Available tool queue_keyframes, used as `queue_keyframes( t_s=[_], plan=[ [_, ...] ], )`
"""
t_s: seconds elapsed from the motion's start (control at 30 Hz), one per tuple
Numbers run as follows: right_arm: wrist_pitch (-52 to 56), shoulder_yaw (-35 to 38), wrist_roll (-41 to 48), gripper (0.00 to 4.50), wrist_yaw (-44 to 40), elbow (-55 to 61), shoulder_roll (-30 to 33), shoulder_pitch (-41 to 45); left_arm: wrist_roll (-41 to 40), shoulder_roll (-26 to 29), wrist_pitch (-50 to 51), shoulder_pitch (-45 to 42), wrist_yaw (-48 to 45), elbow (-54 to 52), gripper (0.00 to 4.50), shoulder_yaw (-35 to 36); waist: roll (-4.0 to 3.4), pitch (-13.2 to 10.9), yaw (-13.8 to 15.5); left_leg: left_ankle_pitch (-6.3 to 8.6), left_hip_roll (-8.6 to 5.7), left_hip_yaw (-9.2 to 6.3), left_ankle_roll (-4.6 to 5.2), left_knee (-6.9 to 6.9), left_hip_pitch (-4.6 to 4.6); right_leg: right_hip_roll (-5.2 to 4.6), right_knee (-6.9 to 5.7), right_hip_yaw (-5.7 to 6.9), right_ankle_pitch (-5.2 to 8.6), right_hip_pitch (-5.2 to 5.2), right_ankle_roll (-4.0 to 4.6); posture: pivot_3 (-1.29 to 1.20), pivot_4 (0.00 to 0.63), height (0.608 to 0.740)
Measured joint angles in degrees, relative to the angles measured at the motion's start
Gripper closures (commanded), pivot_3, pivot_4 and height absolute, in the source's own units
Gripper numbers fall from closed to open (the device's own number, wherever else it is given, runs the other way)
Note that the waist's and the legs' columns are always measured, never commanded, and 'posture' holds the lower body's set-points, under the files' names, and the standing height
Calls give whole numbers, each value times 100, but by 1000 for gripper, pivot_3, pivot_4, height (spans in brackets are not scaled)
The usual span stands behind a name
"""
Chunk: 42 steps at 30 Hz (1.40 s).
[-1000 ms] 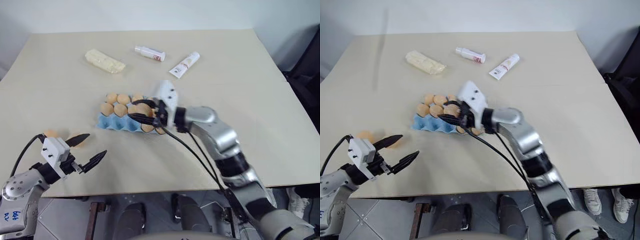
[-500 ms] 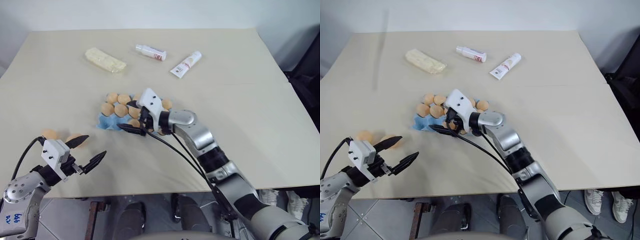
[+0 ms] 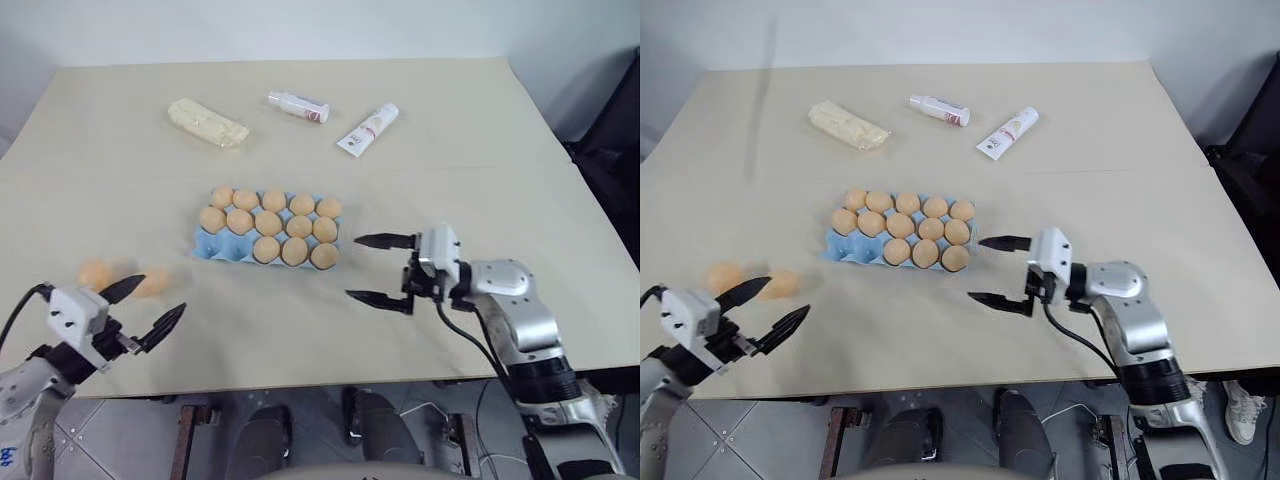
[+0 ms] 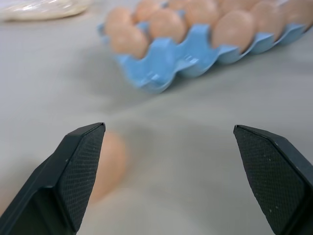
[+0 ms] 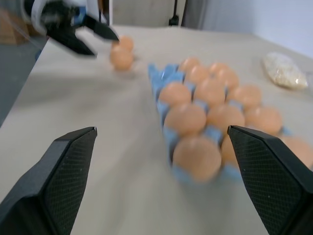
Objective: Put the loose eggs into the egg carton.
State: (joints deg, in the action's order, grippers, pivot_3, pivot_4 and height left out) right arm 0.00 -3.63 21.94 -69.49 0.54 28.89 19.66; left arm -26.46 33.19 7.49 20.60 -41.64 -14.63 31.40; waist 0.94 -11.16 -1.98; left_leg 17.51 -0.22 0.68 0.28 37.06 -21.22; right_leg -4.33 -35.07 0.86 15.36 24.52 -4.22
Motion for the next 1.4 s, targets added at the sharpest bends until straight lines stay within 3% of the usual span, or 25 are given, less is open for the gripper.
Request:
queue_keyframes(
  t_s=[0.4,0.77,1.07,1.17,1.3,1.4],
  plan=[
    [-107,135,208,14,122,225,-60,-310,-16,-724,-140,648,491,72,0,468,12,6,94,0,-1,-8,1,6,-4,-11,10,6,0,-7,1,0,150,740],
    [-133,-52,122,14,21,325,-2,-590,703,-541,81,-1080,1225,365,0,-573,14,8,170,-1,-3,-3,0,7,-4,-8,7,5,-3,-7,-5,0,150,740],
    [-129,-52,72,14,196,346,-8,-663,933,-537,344,-1372,1382,861,0,-959,16,9,181,-1,-2,-3,-2,12,-3,-7,4,6,-4,-8,-6,0,150,740],
    [-127,-53,69,0,267,348,-17,-670,934,-525,347,-1439,1349,888,585,-1008,17,10,184,-2,-2,-4,-2,13,-2,-8,0,6,-4,-8,-6,0,150,740],
    [-127,-54,47,0,338,348,-19,-670,926,-538,315,-1557,1314,1000,1811,-1013,18,10,186,-2,-2,-4,-3,11,-2,-8,1,7,-4,-8,-6,0,150,740],
    [-127,-56,11,0,395,348,-25,-691,925,-538,222,-1625,1327,1106,1811,-1007,18,10,181,-2,-2,-4,-3,11,-3,-8,1,7,-4,-7,-6,0,150,740]
  ],
)
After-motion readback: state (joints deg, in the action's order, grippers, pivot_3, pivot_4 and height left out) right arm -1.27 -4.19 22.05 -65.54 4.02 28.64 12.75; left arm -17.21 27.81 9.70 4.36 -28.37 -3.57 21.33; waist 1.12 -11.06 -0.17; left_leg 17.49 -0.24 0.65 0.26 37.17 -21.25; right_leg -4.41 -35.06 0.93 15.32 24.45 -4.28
